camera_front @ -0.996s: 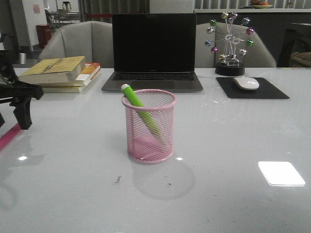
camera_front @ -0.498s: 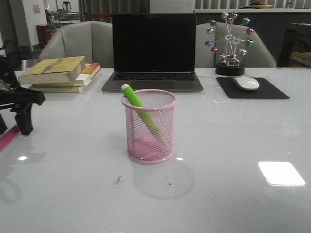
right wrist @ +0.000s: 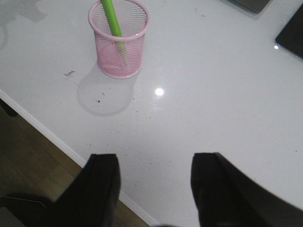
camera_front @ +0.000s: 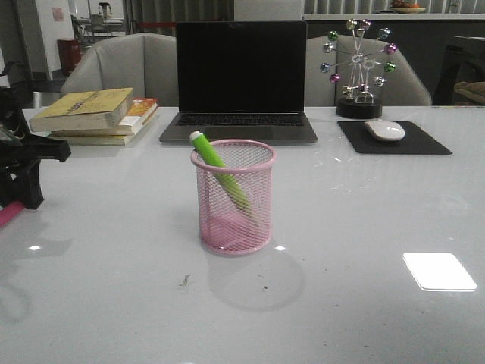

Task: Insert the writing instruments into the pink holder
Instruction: 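Lift the pink marker and carry it above the pink holder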

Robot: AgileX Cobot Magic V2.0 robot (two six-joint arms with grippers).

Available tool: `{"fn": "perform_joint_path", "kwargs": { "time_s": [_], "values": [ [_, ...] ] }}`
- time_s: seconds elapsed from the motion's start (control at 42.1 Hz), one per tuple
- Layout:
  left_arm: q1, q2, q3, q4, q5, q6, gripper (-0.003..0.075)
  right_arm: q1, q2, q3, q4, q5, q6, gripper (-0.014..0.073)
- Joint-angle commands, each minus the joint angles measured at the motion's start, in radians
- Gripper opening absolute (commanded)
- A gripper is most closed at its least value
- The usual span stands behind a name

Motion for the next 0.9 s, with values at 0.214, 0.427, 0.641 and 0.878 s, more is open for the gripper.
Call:
{"fn": "perform_joint_path", "kwargs": {
  "time_s": [0.214, 0.427, 0.641, 0.878],
  "values": [
    [-0.089, -0.481, 0.308, -0.029, -0.455, 0.000, 0.0093, 0.000, -0.004, -0.026, -0.007, -0.064, -0.012, 0.0460],
    [-0.252, -0.732, 0.493, -0.060, -0.744, 0.000, 0.0093, 0.000, -0.004, -0.026, -0.007, -0.064, -0.012, 0.0460],
    [-0.473, -0.795, 0.617, -0.081, -1.114, 0.000, 0.0092, 0.000, -0.004, -0.026, -0.007, -0.064, -0.012, 0.0460],
    [-0.659, -0.658, 0.633, -0.081, -1.448, 0.000, 0.0093, 0.000, -0.004, -0.026, -0.007, -0.064, -0.012, 0.0460]
  ]
}}
